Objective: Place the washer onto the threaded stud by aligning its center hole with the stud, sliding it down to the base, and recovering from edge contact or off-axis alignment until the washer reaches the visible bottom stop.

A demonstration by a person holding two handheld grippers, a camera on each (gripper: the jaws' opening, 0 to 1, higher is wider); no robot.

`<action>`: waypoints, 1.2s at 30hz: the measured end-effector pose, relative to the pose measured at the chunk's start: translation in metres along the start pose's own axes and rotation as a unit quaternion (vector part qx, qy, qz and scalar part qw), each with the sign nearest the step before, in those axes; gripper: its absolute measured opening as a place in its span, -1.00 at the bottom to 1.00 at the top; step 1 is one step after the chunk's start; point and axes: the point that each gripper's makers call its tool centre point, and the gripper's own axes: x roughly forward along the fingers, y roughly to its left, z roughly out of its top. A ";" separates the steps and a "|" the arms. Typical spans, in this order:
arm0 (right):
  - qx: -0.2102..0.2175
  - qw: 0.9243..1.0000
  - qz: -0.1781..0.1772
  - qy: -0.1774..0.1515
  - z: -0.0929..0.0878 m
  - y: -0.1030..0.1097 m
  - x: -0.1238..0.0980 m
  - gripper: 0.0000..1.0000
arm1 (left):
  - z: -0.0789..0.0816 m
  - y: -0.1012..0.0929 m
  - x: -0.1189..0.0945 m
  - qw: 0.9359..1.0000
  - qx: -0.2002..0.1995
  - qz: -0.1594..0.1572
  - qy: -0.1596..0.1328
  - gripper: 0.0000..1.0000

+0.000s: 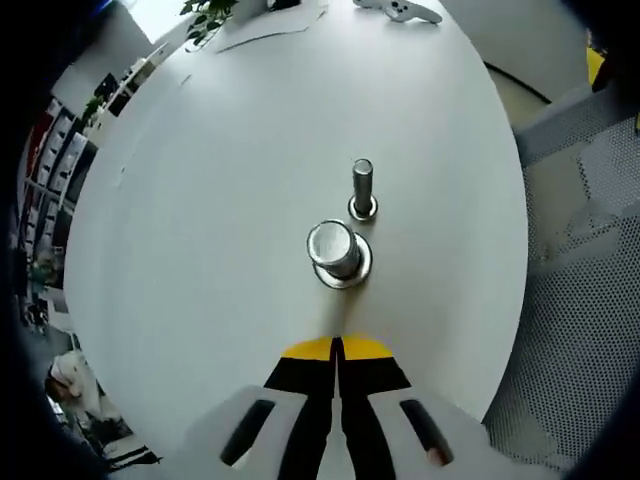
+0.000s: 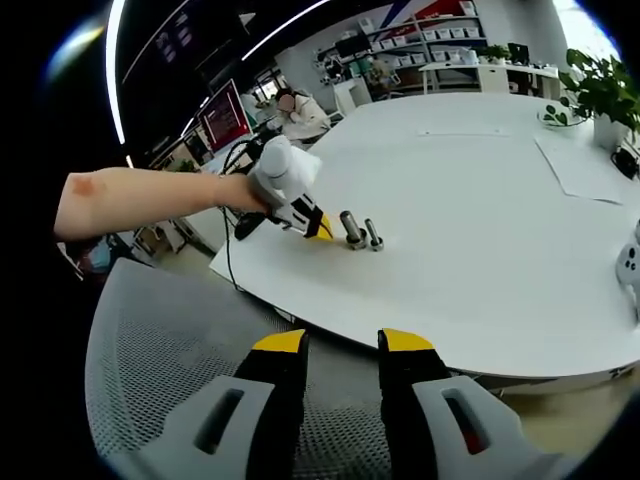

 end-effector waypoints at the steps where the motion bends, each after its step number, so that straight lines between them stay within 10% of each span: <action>1: 0.000 1.000 0.000 0.000 0.000 0.000 0.000 -0.39 | 0.001 0.000 -0.002 1.000 -0.007 -0.001 -0.004 -1.00; 15: 0.001 1.000 -0.003 -0.001 0.000 0.000 0.000 -0.39 | 0.012 -0.006 -0.025 0.998 -0.038 -0.012 -0.052 -1.00; 36: 0.003 1.000 -0.005 -0.006 0.000 -0.001 -0.001 -0.39 | 0.024 -0.017 -0.057 0.993 -0.045 0.002 -0.110 -0.44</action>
